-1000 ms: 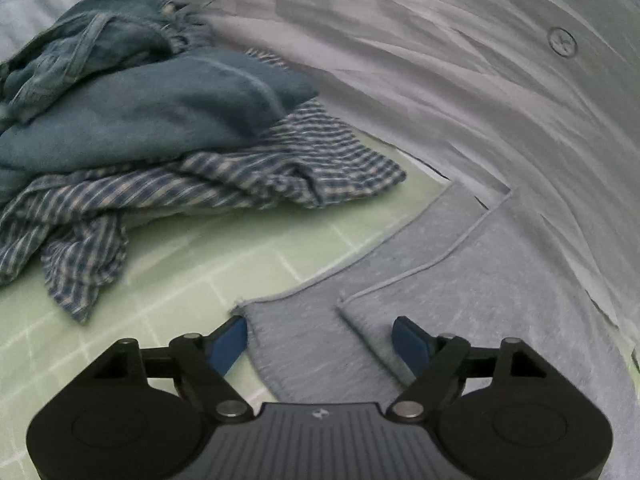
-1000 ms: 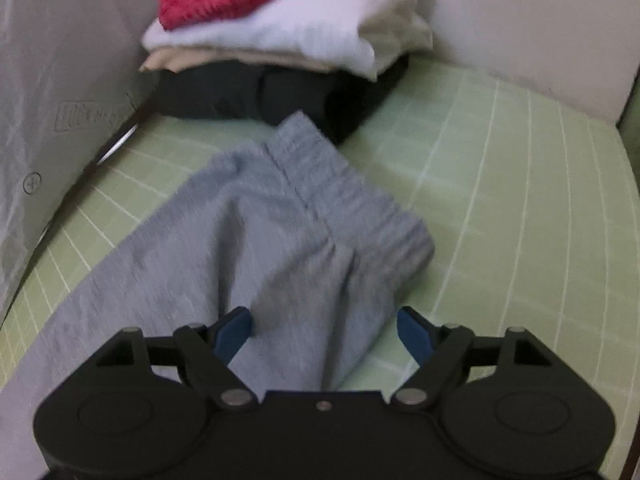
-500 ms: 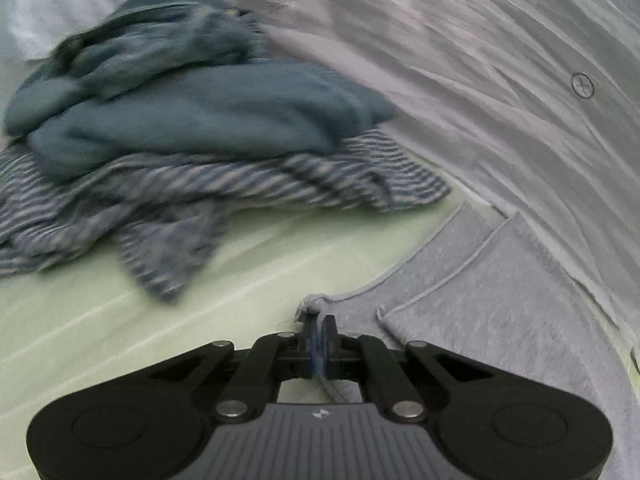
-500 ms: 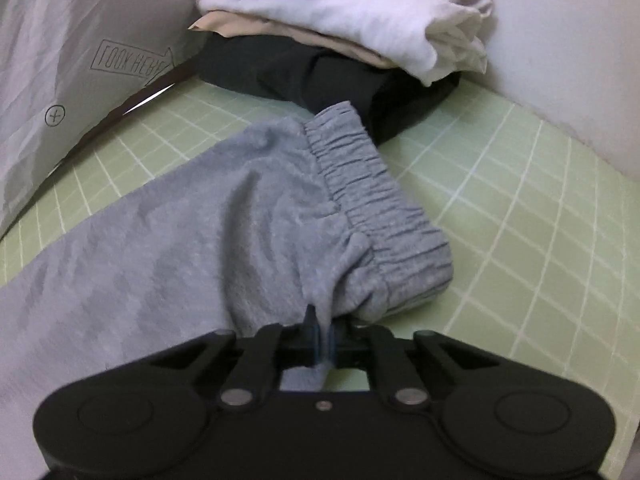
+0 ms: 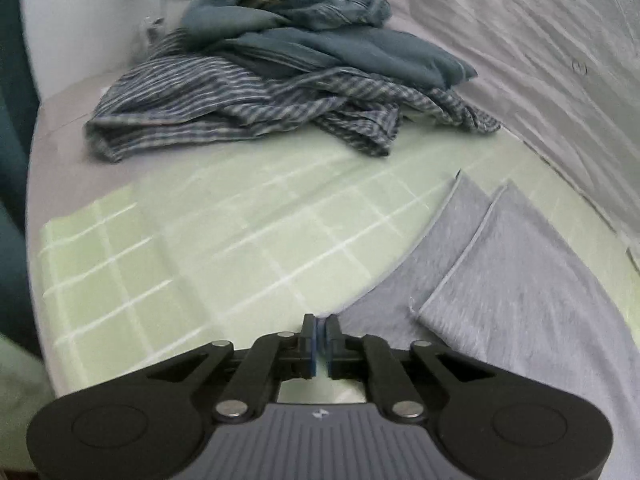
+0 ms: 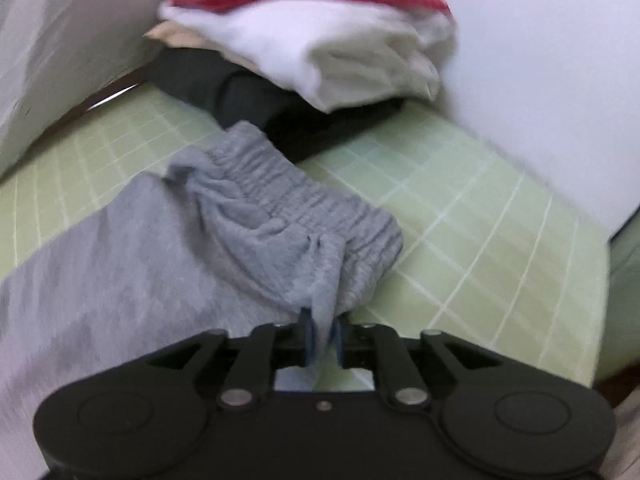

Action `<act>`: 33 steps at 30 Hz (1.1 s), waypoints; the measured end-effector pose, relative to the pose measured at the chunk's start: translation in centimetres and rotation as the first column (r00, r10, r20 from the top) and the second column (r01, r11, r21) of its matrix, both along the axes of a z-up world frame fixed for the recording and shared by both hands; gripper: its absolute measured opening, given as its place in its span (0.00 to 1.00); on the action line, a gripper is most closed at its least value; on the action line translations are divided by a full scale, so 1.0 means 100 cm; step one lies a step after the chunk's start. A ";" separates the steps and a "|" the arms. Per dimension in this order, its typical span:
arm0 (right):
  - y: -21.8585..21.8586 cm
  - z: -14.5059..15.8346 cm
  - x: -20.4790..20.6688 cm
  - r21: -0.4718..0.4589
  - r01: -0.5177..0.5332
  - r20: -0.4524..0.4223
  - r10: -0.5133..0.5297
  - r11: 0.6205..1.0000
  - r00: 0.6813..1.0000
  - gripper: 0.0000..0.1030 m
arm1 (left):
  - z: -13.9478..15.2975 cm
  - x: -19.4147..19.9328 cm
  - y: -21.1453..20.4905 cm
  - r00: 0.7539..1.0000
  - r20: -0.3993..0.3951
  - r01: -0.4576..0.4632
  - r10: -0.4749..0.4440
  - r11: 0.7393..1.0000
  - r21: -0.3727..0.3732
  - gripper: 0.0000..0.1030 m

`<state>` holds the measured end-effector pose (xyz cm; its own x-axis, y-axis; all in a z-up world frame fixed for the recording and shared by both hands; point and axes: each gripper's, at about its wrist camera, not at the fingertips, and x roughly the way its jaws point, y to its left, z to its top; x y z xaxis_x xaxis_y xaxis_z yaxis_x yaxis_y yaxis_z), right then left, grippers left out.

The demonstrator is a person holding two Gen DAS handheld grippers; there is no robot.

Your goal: Fold clothes

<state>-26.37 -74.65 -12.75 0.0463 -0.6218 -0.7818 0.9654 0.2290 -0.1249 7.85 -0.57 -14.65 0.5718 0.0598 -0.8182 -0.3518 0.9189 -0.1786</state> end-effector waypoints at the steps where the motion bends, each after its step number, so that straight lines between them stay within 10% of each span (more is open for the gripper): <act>1: 0.007 0.004 0.004 -0.020 -0.001 -0.012 0.001 1.000 1.000 0.33 | 0.003 -0.003 0.002 1.000 0.002 -0.011 0.011 1.000 0.020 0.11; 4: 0.032 0.020 0.016 -0.084 -0.005 0.003 0.005 0.996 1.000 0.52 | 0.014 -0.009 0.010 0.999 0.024 -0.026 0.025 0.998 0.062 0.10; 8: 0.076 0.038 0.034 -0.138 -0.058 0.059 0.066 0.989 0.996 0.80 | 0.027 -0.006 0.015 0.996 0.086 0.014 -0.009 0.998 -0.058 0.10; 17: 0.148 0.016 0.069 -0.010 -0.150 0.152 0.150 0.989 0.977 0.83 | 0.019 0.015 -0.018 0.986 0.078 0.161 -0.147 0.961 -0.226 0.11; 33: 0.182 0.002 0.093 0.027 -0.226 0.088 0.223 0.974 0.971 0.84 | 0.006 0.039 -0.037 0.988 0.012 0.156 -0.156 0.972 -0.173 0.35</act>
<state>-17.09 -56.43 -12.55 0.2480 -0.5586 -0.7915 0.8954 0.4441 -0.0329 11.75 -4.24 -14.01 0.5611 -0.1727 -0.8096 -0.2068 0.9177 -0.3391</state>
